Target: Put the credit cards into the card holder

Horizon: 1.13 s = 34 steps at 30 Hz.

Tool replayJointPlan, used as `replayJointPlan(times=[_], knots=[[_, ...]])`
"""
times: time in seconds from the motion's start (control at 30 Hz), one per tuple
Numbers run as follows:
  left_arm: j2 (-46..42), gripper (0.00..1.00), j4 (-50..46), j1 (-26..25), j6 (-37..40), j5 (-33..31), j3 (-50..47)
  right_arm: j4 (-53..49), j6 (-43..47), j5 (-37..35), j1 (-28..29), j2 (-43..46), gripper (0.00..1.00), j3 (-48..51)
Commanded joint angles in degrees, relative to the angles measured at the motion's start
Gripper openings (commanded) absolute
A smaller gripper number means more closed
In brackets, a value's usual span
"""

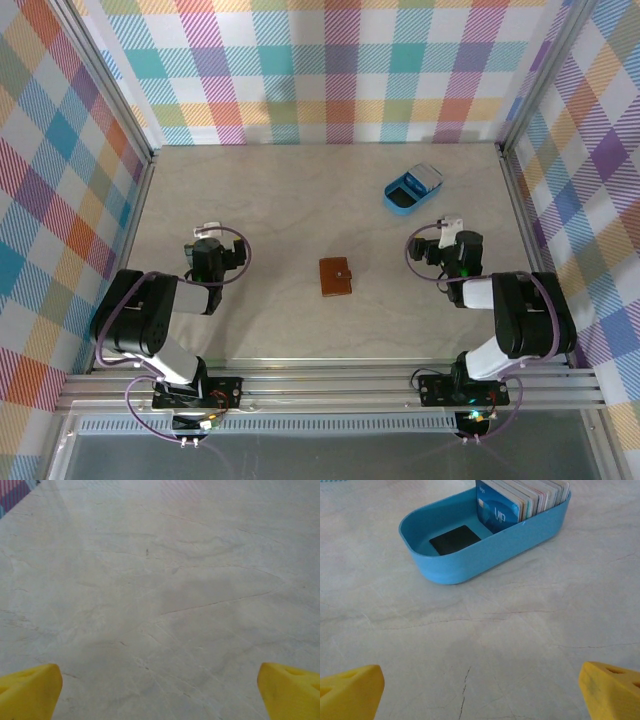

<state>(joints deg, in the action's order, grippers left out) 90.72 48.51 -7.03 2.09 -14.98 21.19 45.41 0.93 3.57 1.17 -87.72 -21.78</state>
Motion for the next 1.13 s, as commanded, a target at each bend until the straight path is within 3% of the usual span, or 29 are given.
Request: replayJointPlan(times=[0.0,1.1], knots=[[0.3,1.00,4.6,0.9,1.2,5.7,0.8,4.2,0.3,1.3,-0.5,-0.4,0.99,-0.9],[0.1,1.00,3.4,1.4,0.6,5.3,1.4,2.3,-0.9,-1.3,-0.7,-0.2,0.99,-1.7]])
